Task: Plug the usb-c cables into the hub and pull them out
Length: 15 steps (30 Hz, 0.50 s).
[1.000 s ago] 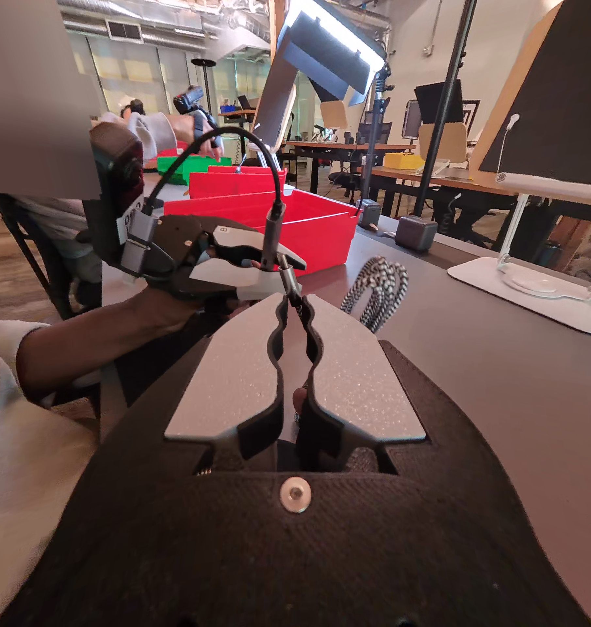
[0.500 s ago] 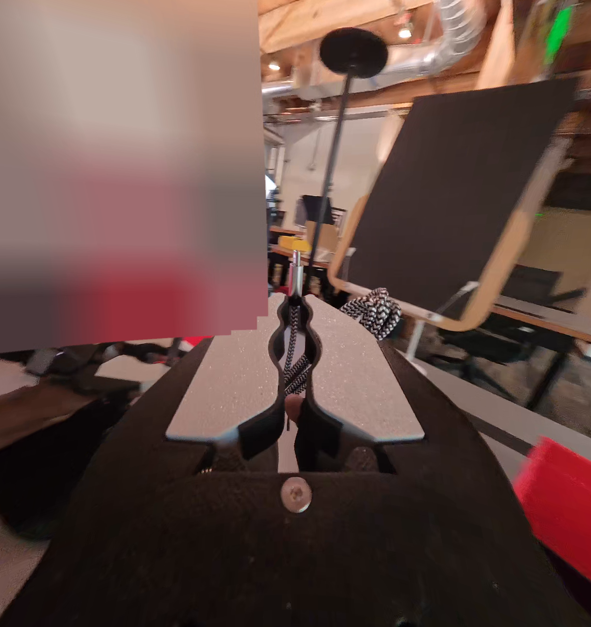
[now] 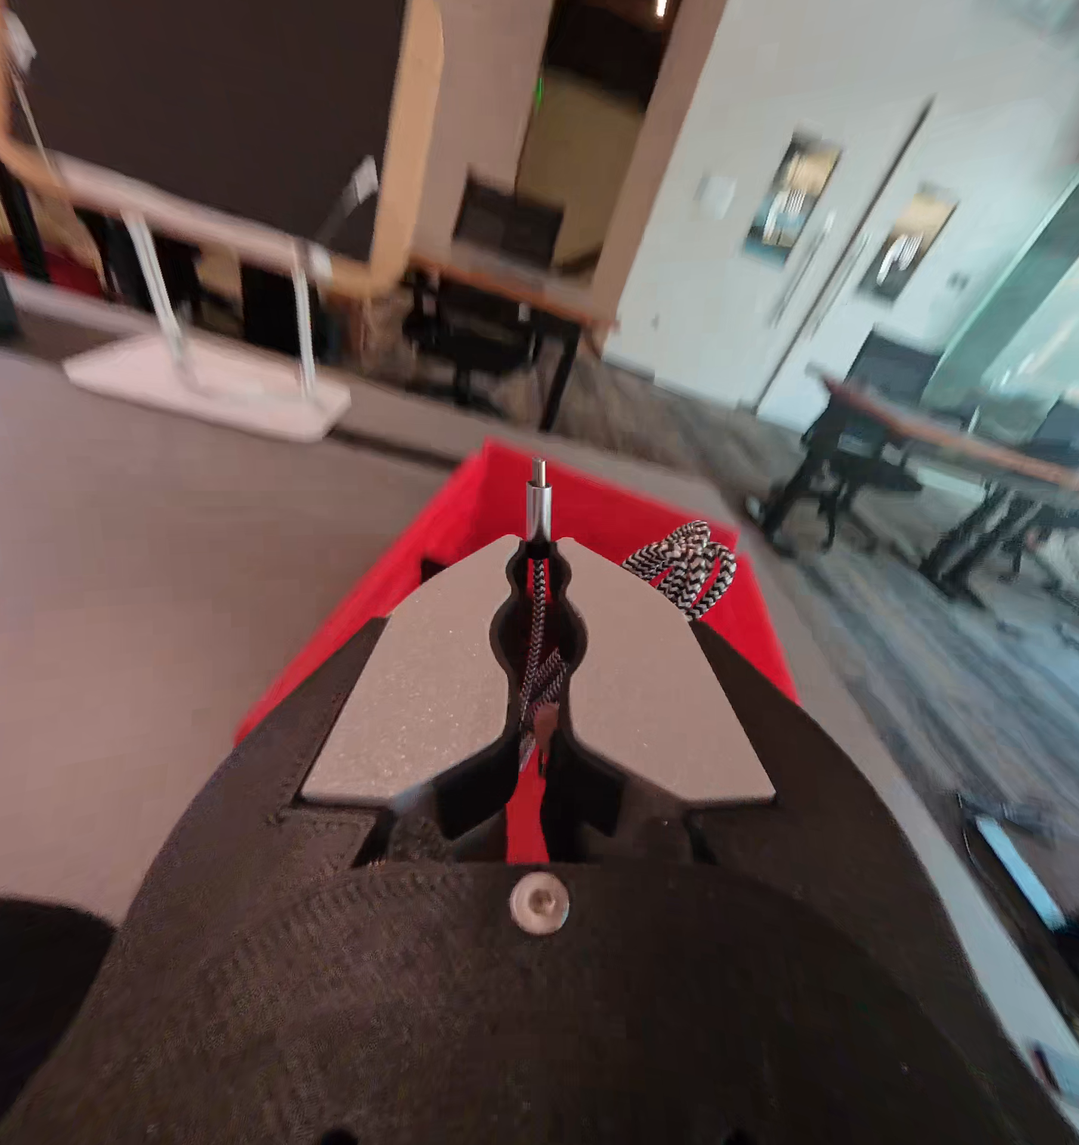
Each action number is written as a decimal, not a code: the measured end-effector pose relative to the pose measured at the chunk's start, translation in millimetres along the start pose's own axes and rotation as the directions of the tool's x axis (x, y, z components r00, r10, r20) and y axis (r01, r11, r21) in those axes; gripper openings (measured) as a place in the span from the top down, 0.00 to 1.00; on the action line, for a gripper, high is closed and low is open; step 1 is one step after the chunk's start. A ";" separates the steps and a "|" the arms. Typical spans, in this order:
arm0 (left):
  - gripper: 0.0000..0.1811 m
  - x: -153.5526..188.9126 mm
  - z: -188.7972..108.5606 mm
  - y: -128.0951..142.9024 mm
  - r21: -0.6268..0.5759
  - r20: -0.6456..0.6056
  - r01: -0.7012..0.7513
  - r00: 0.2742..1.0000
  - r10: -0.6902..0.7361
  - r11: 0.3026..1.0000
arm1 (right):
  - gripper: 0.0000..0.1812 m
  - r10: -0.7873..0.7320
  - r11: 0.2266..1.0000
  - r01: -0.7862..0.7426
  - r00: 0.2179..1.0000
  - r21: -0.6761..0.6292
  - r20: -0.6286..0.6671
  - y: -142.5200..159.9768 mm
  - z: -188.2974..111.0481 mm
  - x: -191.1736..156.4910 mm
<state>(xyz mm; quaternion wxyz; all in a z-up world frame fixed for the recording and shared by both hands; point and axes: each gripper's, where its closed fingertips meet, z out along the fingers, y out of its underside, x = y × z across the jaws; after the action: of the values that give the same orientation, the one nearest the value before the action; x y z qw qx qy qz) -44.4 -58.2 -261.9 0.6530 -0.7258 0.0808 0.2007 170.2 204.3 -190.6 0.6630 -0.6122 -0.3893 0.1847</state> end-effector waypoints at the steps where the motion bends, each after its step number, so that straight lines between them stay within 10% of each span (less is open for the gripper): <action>1: 0.90 0.2 0.1 0.2 -0.002 0.000 -0.004 1.000 0.004 1.000 | 0.96 -0.002 0.996 0.002 1.000 -0.086 0.003 19.5 3.7 -0.5; 7: 0.90 -0.2 1.0 2.3 -0.015 0.005 -0.015 1.000 0.015 1.000 | 0.74 -0.123 0.986 0.118 0.992 -0.116 -0.031 42.6 5.4 1.9; 10: 0.90 -0.5 0.9 2.0 -0.012 0.006 -0.014 1.000 0.014 1.000 | 0.39 -0.147 0.987 0.146 0.989 0.072 0.018 13.7 2.4 -12.2; 15: 0.90 0.3 0.9 1.8 -0.012 0.003 -0.020 1.000 0.020 1.000 | 0.27 0.005 0.834 -0.171 0.953 0.524 0.302 -65.6 -43.1 -52.3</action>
<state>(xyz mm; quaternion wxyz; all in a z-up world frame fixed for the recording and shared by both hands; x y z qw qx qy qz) -45.0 -57.5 -263.8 0.6468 -0.7284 0.0861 0.2089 154.0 125.8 -140.8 0.7361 -0.3824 -0.3841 0.4054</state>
